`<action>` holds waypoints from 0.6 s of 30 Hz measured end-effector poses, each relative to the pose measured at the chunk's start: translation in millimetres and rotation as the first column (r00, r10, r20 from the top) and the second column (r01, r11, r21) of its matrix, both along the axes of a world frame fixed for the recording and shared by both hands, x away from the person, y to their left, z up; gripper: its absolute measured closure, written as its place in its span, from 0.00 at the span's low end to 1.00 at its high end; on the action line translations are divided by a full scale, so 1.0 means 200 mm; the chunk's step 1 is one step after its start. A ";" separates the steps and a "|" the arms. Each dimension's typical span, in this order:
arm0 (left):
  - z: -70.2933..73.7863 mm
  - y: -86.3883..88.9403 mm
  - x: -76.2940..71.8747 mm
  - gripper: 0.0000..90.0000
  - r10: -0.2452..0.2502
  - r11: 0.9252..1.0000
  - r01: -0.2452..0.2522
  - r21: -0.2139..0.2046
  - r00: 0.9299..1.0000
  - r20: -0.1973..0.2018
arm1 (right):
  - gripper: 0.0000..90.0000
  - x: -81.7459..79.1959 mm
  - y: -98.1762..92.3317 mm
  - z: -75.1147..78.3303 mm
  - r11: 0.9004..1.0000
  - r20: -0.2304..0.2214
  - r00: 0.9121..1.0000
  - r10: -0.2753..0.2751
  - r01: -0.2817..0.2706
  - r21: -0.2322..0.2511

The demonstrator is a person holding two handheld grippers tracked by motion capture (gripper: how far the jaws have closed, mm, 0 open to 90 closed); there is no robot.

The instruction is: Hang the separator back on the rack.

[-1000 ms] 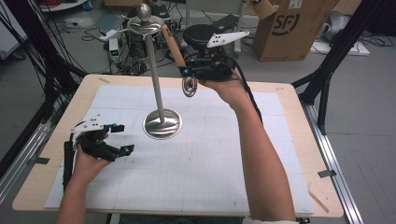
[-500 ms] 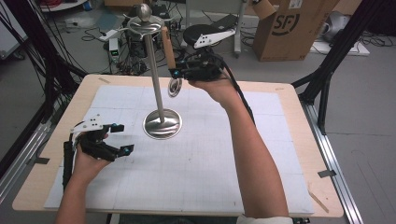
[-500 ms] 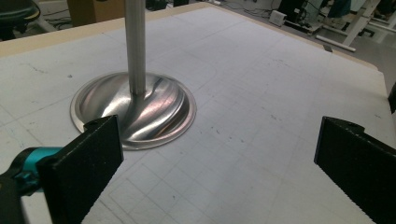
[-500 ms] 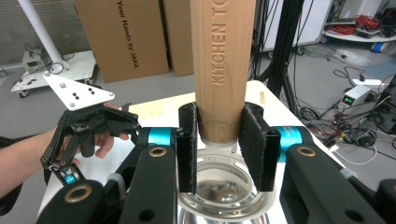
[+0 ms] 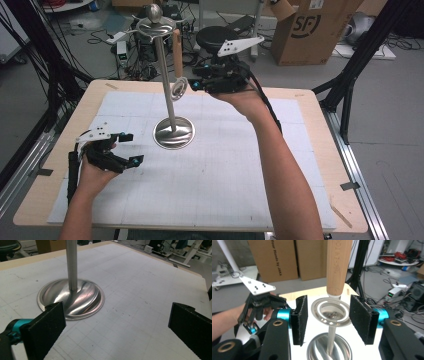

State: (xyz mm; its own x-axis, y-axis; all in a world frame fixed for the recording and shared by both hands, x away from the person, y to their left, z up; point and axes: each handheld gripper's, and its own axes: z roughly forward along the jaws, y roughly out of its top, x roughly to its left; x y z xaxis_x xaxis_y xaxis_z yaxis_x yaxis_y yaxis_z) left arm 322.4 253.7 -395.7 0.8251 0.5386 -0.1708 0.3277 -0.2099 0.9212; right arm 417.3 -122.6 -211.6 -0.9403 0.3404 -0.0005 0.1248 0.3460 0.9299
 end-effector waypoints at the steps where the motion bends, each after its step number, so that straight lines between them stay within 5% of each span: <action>1: 0.00 0.00 0.00 0.02 -0.003 1.000 0.003 0.002 1.000 -0.003 | 0.52 -0.01 -0.02 -0.01 1.000 -0.007 1.000 -0.004 0.004 -0.006; 18: 0.00 -0.01 0.00 0.02 -0.012 1.000 0.012 0.009 1.000 0.001 | 0.44 -0.19 -0.27 -0.15 0.998 0.017 0.997 -0.069 0.069 -0.001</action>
